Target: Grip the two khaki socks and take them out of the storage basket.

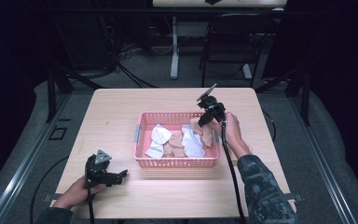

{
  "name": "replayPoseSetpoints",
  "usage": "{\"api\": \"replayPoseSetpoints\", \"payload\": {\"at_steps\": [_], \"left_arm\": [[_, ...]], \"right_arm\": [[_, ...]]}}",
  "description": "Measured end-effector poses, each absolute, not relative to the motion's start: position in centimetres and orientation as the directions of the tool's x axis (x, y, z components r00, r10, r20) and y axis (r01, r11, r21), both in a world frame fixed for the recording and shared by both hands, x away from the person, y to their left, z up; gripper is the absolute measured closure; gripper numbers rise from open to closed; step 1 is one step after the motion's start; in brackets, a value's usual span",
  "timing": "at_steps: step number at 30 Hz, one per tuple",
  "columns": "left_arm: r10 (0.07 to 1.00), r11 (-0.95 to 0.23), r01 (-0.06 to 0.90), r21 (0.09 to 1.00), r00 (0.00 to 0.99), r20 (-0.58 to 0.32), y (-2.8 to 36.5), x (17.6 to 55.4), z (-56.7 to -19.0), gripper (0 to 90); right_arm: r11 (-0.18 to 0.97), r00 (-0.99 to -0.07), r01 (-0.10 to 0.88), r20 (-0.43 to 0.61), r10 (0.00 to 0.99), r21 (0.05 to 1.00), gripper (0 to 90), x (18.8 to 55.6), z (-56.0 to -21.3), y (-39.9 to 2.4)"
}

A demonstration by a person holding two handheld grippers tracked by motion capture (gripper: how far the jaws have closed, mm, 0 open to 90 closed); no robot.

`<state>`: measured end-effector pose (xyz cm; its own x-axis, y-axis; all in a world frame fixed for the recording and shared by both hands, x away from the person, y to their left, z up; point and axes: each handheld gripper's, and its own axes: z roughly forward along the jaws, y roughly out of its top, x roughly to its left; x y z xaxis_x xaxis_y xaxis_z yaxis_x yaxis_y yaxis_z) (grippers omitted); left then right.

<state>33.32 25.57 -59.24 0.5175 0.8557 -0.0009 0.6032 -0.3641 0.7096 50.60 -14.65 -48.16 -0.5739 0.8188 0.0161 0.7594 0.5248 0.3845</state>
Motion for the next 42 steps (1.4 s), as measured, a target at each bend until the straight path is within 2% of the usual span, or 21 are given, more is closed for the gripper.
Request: {"api": "replayPoseSetpoints", "payload": {"at_steps": [4,7,12,20,26,27,28,34,42], "left_arm": [[0.856,-0.364,0.602,0.710,0.518,0.000,25.6,33.3,-59.2,0.0],[0.856,-0.364,0.603,0.710,0.517,-0.001,25.6,33.3,-59.2,0.0],[0.855,-0.365,0.603,0.710,0.518,-0.001,25.6,33.3,-59.2,0.0],[0.856,-0.364,0.604,0.710,0.517,-0.001,25.6,33.3,-59.2,0.0],[0.856,-0.364,0.603,0.710,0.517,-0.001,25.6,33.3,-59.2,0.0],[0.856,-0.364,0.603,0.710,0.517,-0.001,25.6,33.3,-59.2,0.0],[0.856,-0.364,0.603,0.710,0.517,-0.001,25.6,33.3,-59.2,0.0],[0.856,-0.364,0.603,0.710,0.518,-0.001,25.6,33.3,-59.2,0.0],[0.856,-0.364,0.603,0.710,0.518,-0.001,25.6,33.3,-59.2,0.0]], "right_arm": [[0.535,-0.567,0.768,-0.015,0.824,0.353,61.2,50.7,-49.0,-14.4],[0.528,-0.547,0.777,-0.049,0.836,0.344,72.5,50.8,-49.2,-14.2],[0.522,-0.535,0.783,-0.063,0.843,0.339,84.9,50.8,-49.5,-14.0],[0.503,-0.544,0.777,0.000,0.839,0.378,86.4,50.0,-48.4,-14.5],[0.523,-0.568,0.755,-0.004,0.823,0.395,86.5,48.9,-46.6,-15.2],[0.491,-0.549,0.764,0.021,0.836,0.419,86.6,48.7,-46.6,-15.2],[0.515,-0.568,0.758,0.017,0.823,0.400,86.6,48.6,-46.2,-15.4],[0.485,-0.566,0.756,0.068,0.822,0.439,86.8,47.8,-44.3,-16.0],[0.507,-0.601,0.722,0.064,0.797,0.472,86.8,46.7,-42.1,-16.1]]}}
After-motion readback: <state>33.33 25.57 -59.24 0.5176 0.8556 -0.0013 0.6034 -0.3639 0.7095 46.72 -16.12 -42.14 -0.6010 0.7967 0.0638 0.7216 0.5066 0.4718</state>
